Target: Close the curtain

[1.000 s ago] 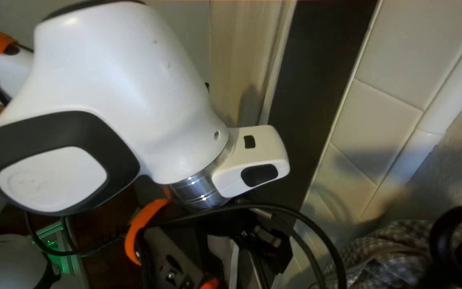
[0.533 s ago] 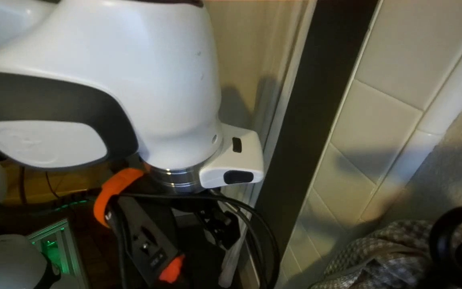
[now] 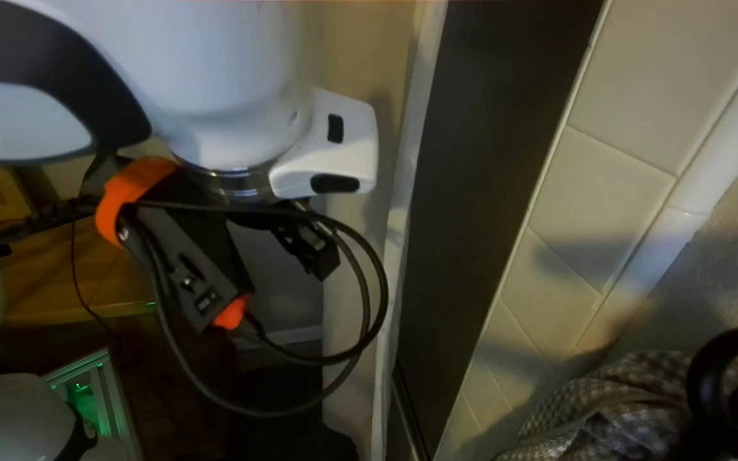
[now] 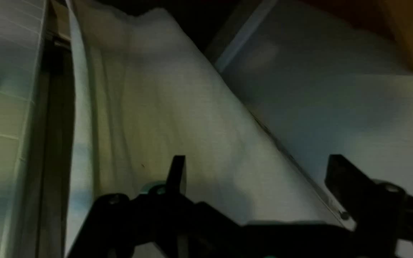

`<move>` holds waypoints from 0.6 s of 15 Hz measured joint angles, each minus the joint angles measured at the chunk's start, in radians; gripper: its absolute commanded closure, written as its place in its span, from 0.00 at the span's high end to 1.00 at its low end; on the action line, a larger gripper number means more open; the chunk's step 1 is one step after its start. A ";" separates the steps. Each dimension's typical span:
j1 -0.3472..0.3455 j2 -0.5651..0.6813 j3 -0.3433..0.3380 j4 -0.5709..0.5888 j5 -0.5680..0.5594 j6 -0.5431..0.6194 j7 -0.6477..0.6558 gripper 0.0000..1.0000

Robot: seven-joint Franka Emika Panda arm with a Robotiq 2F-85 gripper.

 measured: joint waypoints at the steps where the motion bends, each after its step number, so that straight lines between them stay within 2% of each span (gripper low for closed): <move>1: 0.009 -0.025 0.002 0.001 0.031 0.008 -0.001 1.00; 6: 0.054 -0.140 0.008 0.001 0.119 0.128 -0.020 1.00; 9: 0.046 -0.164 0.033 0.001 0.114 0.192 0.049 1.00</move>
